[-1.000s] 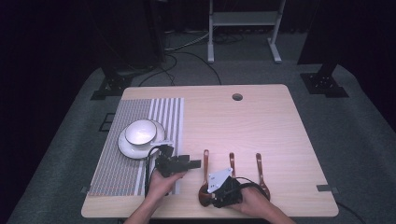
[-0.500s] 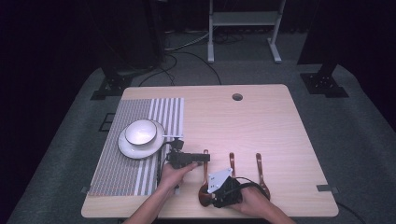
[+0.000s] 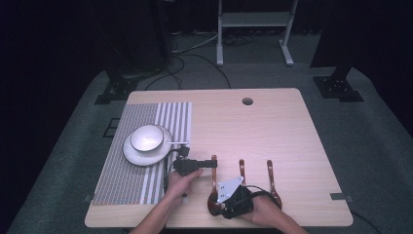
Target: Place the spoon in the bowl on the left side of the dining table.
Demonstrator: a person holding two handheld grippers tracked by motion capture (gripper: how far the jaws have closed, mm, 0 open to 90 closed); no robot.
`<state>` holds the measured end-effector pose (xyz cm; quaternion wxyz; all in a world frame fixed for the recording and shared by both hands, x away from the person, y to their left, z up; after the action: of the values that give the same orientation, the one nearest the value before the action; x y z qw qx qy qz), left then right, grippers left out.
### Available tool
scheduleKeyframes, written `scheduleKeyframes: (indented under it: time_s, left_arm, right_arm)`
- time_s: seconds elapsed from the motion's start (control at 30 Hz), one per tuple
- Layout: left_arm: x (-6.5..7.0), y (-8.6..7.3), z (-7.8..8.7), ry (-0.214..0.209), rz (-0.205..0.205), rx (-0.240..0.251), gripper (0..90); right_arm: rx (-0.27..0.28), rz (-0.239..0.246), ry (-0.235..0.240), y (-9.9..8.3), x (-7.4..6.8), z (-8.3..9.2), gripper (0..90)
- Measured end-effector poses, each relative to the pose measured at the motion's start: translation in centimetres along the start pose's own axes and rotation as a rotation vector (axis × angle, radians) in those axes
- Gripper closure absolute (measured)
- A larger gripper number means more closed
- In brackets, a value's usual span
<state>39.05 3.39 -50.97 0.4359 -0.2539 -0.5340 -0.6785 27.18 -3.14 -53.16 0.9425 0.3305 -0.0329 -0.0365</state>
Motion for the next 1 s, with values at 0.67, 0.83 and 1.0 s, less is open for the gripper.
scheduleKeyframes:
  time_s: [0.67,0.83,1.0]
  left_arm:
    - [2.6,2.0,2.4,-0.015,-0.108,0.090,84.2]
    - [2.8,2.3,3.1,-0.013,-0.118,0.106,84.2]
    - [3.2,2.8,3.8,0.003,-0.139,0.131,84.1]
  right_arm:
    - [0.043,-0.094,0.004,-0.7,1.4,3.6,46.5]
    - [0.040,-0.121,-0.001,-1.7,1.8,4.1,45.7]
    - [0.045,-0.150,-0.005,-2.4,2.1,4.8,44.3]
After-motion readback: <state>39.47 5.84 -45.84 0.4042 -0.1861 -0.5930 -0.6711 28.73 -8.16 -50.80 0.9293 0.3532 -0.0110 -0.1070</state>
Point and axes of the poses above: each handheld gripper's, and its own axes: z roughly backward along the jaws, y roughly out of its top, x roughly to its right, the point moved 9 cm from there along -z, roughly forward along the jaws, and after that the axes turned 4 degrees about -x, right-handed, at the moved point
